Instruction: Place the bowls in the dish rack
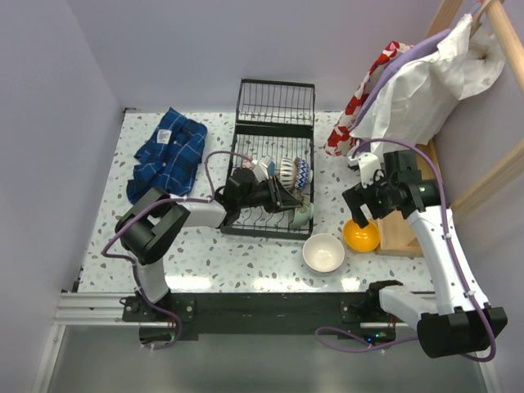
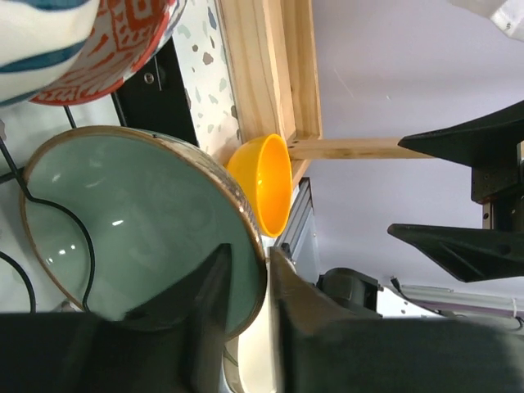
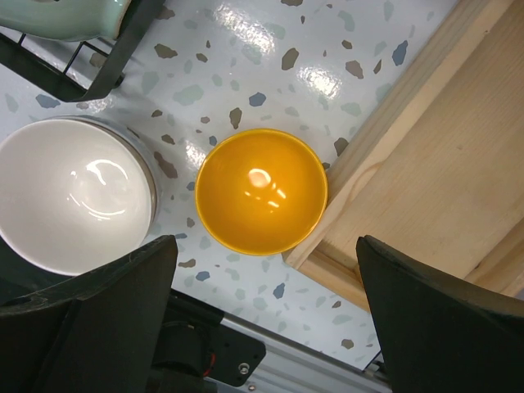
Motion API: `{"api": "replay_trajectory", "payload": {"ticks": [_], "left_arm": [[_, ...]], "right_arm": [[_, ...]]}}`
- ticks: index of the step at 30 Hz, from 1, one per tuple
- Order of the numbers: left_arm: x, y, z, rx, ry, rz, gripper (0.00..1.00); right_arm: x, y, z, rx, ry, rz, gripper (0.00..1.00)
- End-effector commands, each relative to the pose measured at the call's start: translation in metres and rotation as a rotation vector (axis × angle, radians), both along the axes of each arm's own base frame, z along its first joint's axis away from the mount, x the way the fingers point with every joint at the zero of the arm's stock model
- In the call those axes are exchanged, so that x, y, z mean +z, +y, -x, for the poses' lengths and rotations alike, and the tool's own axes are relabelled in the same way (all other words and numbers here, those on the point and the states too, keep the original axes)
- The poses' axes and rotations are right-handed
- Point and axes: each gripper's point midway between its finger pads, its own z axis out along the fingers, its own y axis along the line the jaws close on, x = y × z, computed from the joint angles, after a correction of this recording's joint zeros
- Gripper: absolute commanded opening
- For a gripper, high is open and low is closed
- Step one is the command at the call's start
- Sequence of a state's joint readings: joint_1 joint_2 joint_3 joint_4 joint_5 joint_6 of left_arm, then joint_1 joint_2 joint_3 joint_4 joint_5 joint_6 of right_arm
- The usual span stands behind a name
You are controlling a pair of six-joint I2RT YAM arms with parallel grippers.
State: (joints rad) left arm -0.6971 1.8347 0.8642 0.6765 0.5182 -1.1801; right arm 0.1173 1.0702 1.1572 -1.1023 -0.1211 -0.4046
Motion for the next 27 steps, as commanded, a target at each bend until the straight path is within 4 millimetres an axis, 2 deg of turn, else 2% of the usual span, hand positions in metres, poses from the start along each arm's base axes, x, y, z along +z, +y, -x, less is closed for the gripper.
{"api": "replay_trajectory", "payload": {"ticks": [1,3,6,12,14,17,18,19,23,25,27], "left_arm": [[0.024,-0.005,-0.01,0.031,-0.053,0.064,0.36],[0.032,-0.006,-0.011,0.029,-0.072,0.08,0.47],[0.042,-0.006,-0.01,0.023,-0.105,0.093,0.58],[0.07,0.0,-0.014,0.009,-0.206,0.065,0.67],[0.07,0.008,-0.018,0.02,-0.204,0.006,0.71],[0.056,0.029,-0.025,0.058,-0.15,-0.094,0.78],[0.053,0.039,-0.03,0.081,-0.137,-0.117,0.87],[0.051,0.046,-0.029,0.078,-0.135,-0.14,0.91],[0.057,0.072,-0.027,0.065,-0.175,-0.195,0.91],[0.065,0.085,-0.021,0.024,-0.25,-0.243,0.89],[0.08,0.087,-0.017,-0.041,-0.356,-0.267,0.84]], "right_arm": [[0.004,-0.001,0.0,-0.017,-0.033,-0.004,0.95],[0.003,-0.001,0.002,-0.016,-0.021,-0.003,0.95],[0.005,-0.001,0.001,-0.013,-0.016,-0.004,0.95],[0.012,-0.001,-0.004,-0.012,-0.024,0.001,0.95],[0.015,-0.002,-0.004,-0.009,-0.028,0.006,0.95],[0.017,-0.003,-0.001,-0.008,-0.029,0.012,0.95],[0.017,-0.003,0.0,-0.009,-0.028,0.013,0.95],[0.017,-0.004,0.001,-0.009,-0.029,0.013,0.95],[0.019,-0.004,0.004,-0.001,-0.036,0.014,0.95],[0.021,-0.003,0.006,0.009,-0.042,0.012,0.95],[0.02,-0.004,0.01,0.024,-0.036,0.02,0.95]]}}
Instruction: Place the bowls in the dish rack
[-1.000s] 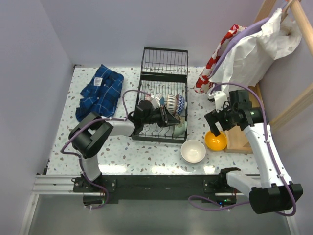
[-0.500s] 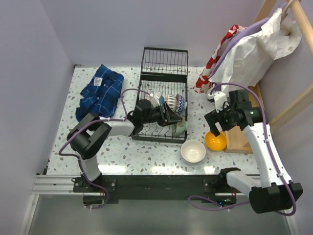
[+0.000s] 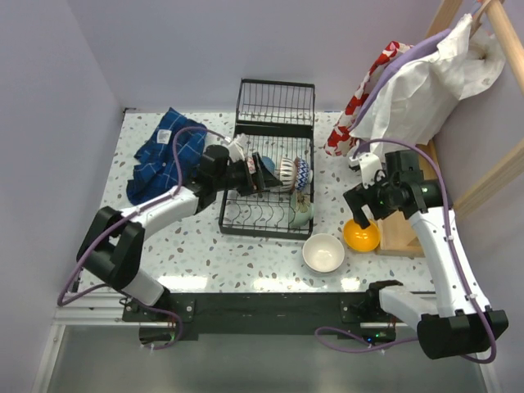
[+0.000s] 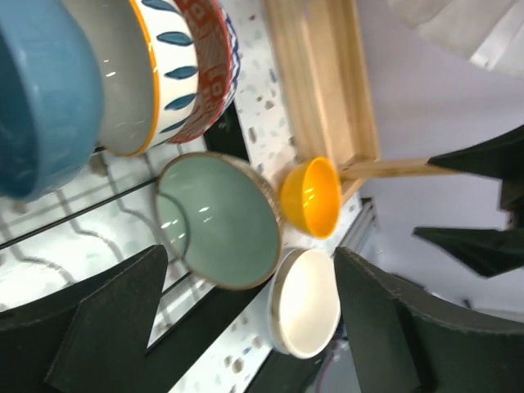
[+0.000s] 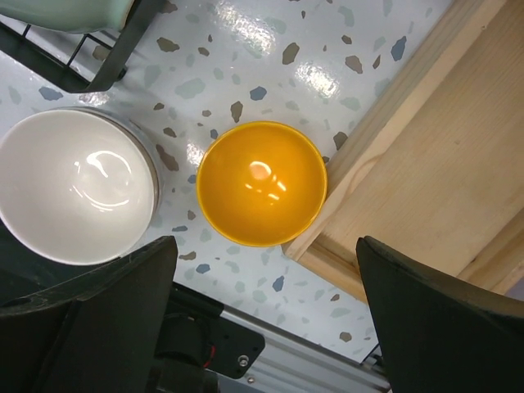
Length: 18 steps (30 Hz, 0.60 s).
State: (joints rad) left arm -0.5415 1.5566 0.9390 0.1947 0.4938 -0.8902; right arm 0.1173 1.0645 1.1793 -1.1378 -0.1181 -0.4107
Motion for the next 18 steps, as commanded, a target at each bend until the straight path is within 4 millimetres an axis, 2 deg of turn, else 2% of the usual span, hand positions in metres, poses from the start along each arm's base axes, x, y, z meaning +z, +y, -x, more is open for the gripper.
{"api": "replay_trajectory", "payload": {"ticks": [1,3,4,5,6,7,8,9,10,11,12,16,18], "left_arm": [[0.034,0.015,0.023,-0.217,-0.276,-0.142,0.82],[0.052,0.009,0.038,-0.355,-0.403,-0.135,0.77],[0.046,0.011,0.048,-0.46,-0.485,-0.19,0.75],[0.062,0.006,0.053,-0.525,-0.563,-0.19,0.74],[0.063,-0.002,0.068,-0.607,-0.612,-0.21,0.73],[0.053,0.0,0.083,-0.72,-0.672,-0.275,0.72],[0.064,-0.005,0.085,-0.751,-0.74,-0.322,0.72],[0.061,-0.017,0.108,-0.839,-0.779,-0.345,0.71],[0.054,-0.014,0.114,-0.882,-0.813,-0.417,0.71],[0.057,-0.018,0.121,-0.908,-0.844,-0.434,0.7],[0.054,-0.024,0.14,-0.981,-0.873,-0.447,0.7],[0.046,-0.037,0.16,-1.061,-0.883,-0.505,0.68],[0.044,-0.047,0.167,-1.063,-0.864,-0.508,0.64]], "right_arm": [[0.016,-0.003,0.006,0.027,-0.043,0.018,0.95],[0.017,-0.006,0.014,0.055,-0.029,0.039,0.95],[0.02,-0.006,0.017,0.063,-0.04,0.041,0.95],[0.02,-0.006,0.022,0.077,-0.031,0.045,0.95],[0.023,-0.006,0.025,0.079,-0.039,0.044,0.95],[0.026,-0.007,0.028,0.073,-0.05,0.039,0.95],[0.028,-0.007,0.031,0.049,-0.054,0.031,0.95],[0.031,-0.009,0.033,0.031,-0.066,0.032,0.95],[0.035,-0.009,0.034,0.014,-0.082,0.025,0.95],[0.042,-0.008,0.035,-0.025,-0.122,0.001,0.95],[0.045,-0.011,0.036,-0.063,-0.145,-0.003,0.95],[0.063,-0.017,0.041,-0.185,-0.234,-0.048,0.97],[0.073,-0.02,0.046,-0.222,-0.279,-0.055,0.98]]}}
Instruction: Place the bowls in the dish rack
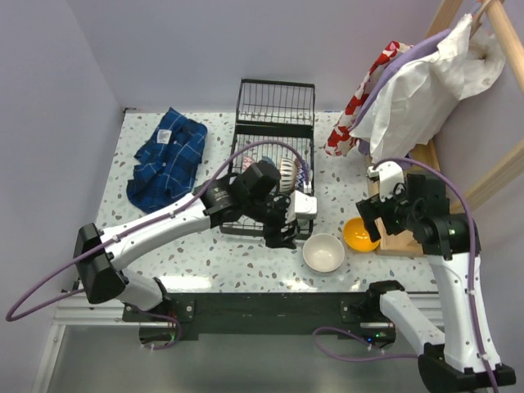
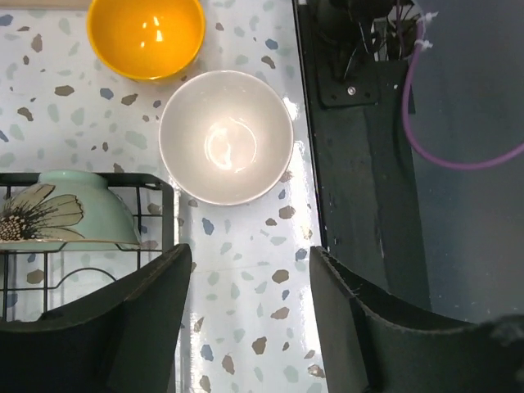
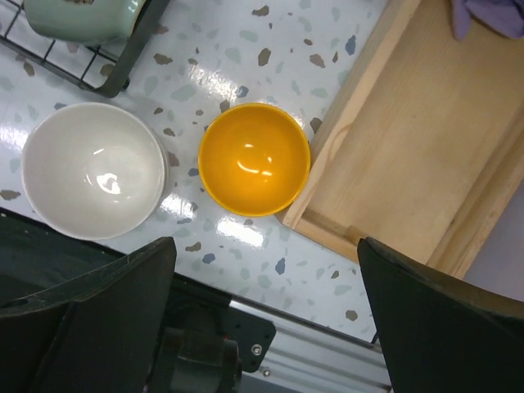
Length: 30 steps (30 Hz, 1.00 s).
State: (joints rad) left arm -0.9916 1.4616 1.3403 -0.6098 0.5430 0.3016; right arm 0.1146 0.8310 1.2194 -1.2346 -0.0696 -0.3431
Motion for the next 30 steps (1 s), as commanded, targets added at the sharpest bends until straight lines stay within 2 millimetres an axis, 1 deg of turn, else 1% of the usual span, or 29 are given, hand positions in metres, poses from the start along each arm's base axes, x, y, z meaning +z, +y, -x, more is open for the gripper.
{"api": "replay_trajectory", "payload": {"ticks": [1,2,3,4,5,6,7,8,9,10,11,12,13,14,15,16,20,21,25,26,27,30], "left_arm": [[-0.016,-0.002,-0.002,-0.023,-0.075,-0.111,0.62],[-0.02,-0.007,-0.001,-0.032,-0.08,-0.122,0.58],[-0.034,-0.014,0.009,-0.079,-0.095,-0.165,0.56],[-0.035,-0.019,0.006,-0.079,-0.145,-0.183,0.56],[-0.038,-0.028,0.019,-0.124,-0.168,-0.19,0.55],[-0.04,-0.035,0.021,-0.126,-0.174,-0.191,0.55],[-0.048,-0.046,0.021,-0.118,-0.17,-0.208,0.55],[-0.053,-0.055,0.035,-0.137,-0.169,-0.216,0.54],[-0.063,-0.066,0.04,-0.122,-0.159,-0.226,0.54],[-0.068,-0.071,0.04,-0.093,-0.192,-0.241,0.54],[-0.072,-0.079,0.052,-0.103,-0.208,-0.242,0.53],[-0.079,-0.088,0.056,-0.086,-0.208,-0.245,0.53],[-0.078,-0.094,0.055,-0.066,-0.238,-0.244,0.53],[-0.081,-0.098,0.059,-0.061,-0.248,-0.241,0.53],[-0.087,-0.105,0.056,-0.038,-0.25,-0.24,0.53],[-0.084,-0.11,0.051,-0.011,-0.269,-0.24,0.53],[-0.09,-0.119,0.046,0.01,-0.276,-0.242,0.53],[-0.096,-0.121,0.046,0.018,-0.27,-0.25,0.52],[-0.093,-0.13,0.046,0.017,-0.271,-0.234,0.5],[-0.094,-0.13,0.046,0.017,-0.272,-0.238,0.5],[-0.1,-0.129,0.045,0.018,-0.27,-0.251,0.5],[-0.107,-0.126,0.045,0.013,-0.267,-0.268,0.46]], "right_arm": [[0.031,-0.009,0.005,-0.14,-0.123,-0.047,0.98],[0.034,-0.009,0.007,-0.15,-0.132,-0.058,0.98],[0.041,-0.009,0.009,-0.154,-0.159,-0.069,0.99],[0.045,-0.012,0.01,-0.174,-0.175,-0.063,0.99],[0.048,-0.012,0.01,-0.199,-0.189,-0.084,0.99],[0.054,-0.013,0.011,-0.209,-0.211,-0.093,0.99],[0.056,-0.012,0.01,-0.217,-0.222,-0.105,0.99],[0.06,-0.012,0.009,-0.226,-0.244,-0.117,0.99],[0.064,-0.013,0.008,-0.232,-0.263,-0.116,0.99],[0.067,-0.015,0.008,-0.24,-0.281,-0.115,0.99],[0.069,-0.019,0.007,-0.254,-0.292,-0.1,0.99],[0.071,-0.02,0.007,-0.256,-0.303,-0.094,0.99],[0.074,-0.022,0.008,-0.255,-0.315,-0.088,0.99],[0.074,-0.023,0.008,-0.253,-0.32,-0.075,0.99],[0.077,-0.027,0.009,-0.266,-0.331,-0.061,0.99],[0.077,-0.029,0.011,-0.273,-0.333,-0.054,0.99],[0.078,-0.03,0.018,-0.275,-0.338,-0.053,0.99],[0.075,-0.031,0.018,-0.275,-0.329,-0.049,0.99],[0.07,-0.031,0.021,-0.278,-0.322,-0.045,0.99],[0.07,-0.031,0.02,-0.275,-0.323,-0.045,0.99],[0.067,-0.031,0.02,-0.276,-0.316,-0.043,0.99],[0.065,-0.031,0.019,-0.276,-0.313,-0.042,0.99]]}}
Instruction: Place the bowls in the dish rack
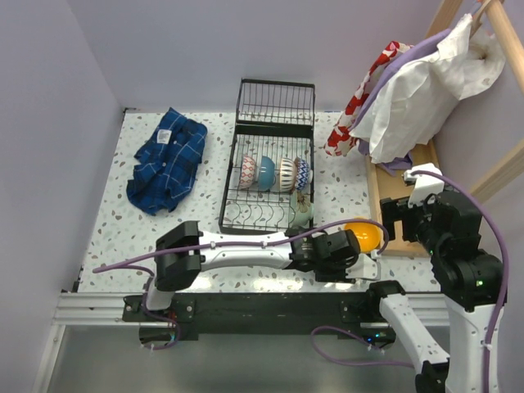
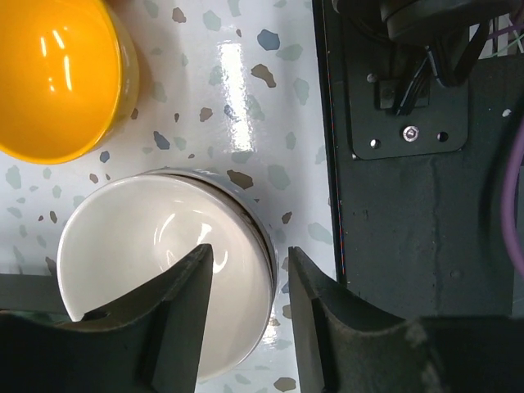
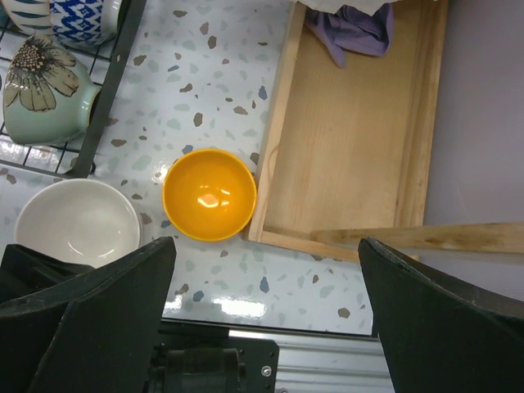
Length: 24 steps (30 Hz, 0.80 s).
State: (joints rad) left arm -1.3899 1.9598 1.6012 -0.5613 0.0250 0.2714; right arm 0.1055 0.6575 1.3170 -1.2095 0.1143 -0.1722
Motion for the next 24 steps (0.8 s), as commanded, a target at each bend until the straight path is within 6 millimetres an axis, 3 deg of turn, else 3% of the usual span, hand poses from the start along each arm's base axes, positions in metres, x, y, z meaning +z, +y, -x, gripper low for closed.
{"api": "replay_trajectory", "payload": {"ticks": [1,20,24], "left_arm": [[0.007,-0.012,-0.003,0.021,-0.005,0.042,0.45],[-0.022,0.002,0.004,-0.016,0.024,-0.04,0.31],[-0.023,0.003,0.006,-0.027,0.028,-0.045,0.21]], "right_arm": [[0.001,-0.002,-0.002,-0.014,-0.017,-0.001,0.99],[0.0,-0.002,-0.002,-0.013,-0.021,0.001,0.99],[-0.001,-0.003,0.0,-0.017,-0.022,0.0,0.99]]}}
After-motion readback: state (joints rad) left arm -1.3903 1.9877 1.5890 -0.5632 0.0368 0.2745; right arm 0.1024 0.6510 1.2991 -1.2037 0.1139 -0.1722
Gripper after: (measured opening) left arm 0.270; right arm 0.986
